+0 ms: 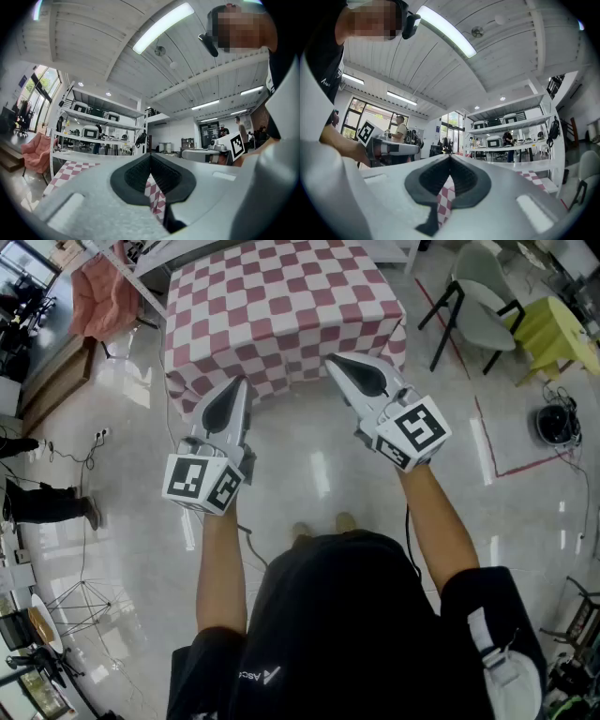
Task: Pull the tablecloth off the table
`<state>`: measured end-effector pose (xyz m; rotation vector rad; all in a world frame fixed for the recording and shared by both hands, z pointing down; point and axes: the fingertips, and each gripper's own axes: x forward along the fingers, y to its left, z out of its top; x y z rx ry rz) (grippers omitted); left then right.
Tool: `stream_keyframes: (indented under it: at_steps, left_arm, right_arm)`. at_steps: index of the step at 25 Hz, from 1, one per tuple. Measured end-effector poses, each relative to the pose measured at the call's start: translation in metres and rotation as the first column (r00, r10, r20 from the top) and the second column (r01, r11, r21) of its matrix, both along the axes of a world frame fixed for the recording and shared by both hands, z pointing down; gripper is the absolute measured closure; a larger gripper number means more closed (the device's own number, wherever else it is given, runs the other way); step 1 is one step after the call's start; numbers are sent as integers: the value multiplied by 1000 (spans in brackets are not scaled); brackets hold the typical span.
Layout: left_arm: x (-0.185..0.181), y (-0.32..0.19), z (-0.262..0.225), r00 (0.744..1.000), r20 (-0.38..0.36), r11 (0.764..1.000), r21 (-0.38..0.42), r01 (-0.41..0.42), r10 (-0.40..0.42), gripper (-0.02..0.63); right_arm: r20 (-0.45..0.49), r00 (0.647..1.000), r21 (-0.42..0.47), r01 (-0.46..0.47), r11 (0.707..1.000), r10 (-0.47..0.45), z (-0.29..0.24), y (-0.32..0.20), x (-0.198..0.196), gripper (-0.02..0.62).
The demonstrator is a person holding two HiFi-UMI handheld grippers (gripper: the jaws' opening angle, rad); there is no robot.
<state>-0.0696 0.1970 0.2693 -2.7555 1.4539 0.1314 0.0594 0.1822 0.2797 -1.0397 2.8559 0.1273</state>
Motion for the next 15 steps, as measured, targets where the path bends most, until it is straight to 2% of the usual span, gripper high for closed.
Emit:
stream_keyframes:
  at_steps: [15]
  left_arm:
    - [32,-25,1,999,5,999,-4,50,-50,596]
  right_arm:
    - [18,1000,-16,20,1000,-19,6,-22,44,594]
